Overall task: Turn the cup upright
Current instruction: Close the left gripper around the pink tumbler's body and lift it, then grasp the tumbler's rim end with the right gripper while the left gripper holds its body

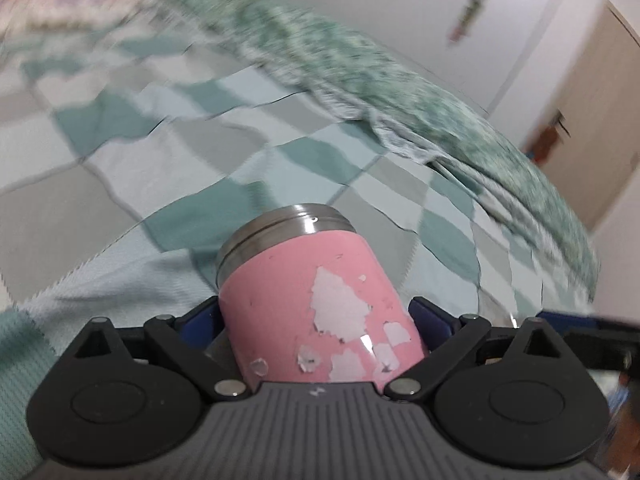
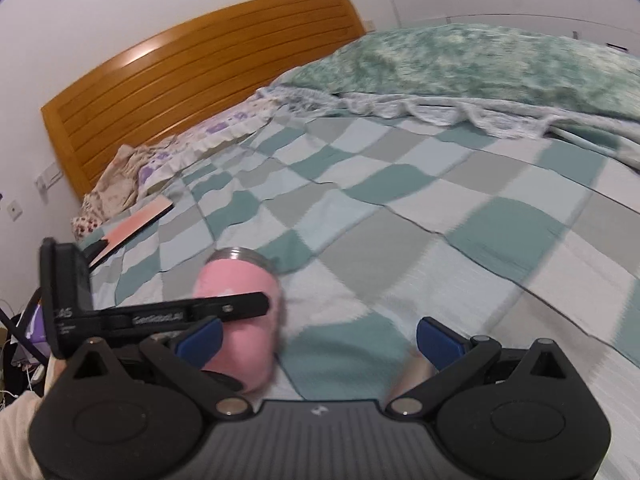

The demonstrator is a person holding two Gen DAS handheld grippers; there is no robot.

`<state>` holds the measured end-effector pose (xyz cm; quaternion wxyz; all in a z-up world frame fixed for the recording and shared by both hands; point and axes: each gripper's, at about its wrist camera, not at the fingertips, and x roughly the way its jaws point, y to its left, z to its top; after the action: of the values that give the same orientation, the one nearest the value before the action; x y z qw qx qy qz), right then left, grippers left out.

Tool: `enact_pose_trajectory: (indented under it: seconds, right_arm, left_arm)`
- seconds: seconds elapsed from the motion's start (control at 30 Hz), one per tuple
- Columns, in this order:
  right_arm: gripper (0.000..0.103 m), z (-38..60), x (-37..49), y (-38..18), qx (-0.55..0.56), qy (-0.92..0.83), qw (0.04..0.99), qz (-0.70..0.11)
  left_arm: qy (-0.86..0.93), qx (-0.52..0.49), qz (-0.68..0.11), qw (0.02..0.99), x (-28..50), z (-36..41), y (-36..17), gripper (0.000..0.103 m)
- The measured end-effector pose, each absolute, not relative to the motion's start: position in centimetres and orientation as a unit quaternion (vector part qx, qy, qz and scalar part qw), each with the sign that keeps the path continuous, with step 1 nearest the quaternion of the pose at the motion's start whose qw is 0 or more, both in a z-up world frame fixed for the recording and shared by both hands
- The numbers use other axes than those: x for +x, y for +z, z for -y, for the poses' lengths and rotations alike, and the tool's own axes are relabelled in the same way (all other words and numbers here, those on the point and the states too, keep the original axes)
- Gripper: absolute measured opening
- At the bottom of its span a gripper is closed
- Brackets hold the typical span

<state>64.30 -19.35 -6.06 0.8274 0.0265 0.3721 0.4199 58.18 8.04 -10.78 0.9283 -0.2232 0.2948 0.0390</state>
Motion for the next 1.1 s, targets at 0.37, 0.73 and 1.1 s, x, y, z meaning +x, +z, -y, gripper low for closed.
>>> enact_pose_trajectory:
  seconds: [0.37,0.73,1.1]
  right_arm:
    - [0.103,15.5,65.6,-6.8,0.090,0.458,0.777,-0.423]
    - [0.083,13.0,65.6,-8.7,0.145,0.483,0.729,-0.463]
    - [0.083,13.7,61.8,-6.5,0.105,0.451,0.795,-0.393]
  left_arm:
    - [-0.028,-0.169,-0.243,0.955,54.8,-4.7,-9.4,0.088]
    - [-0.099,-0.097,-0.207,0.968,53.8,-2.7,-9.5,0.087]
    - [-0.169,-0.103,-0.223,0.955,53.3,-6.9,-8.1,0.103]
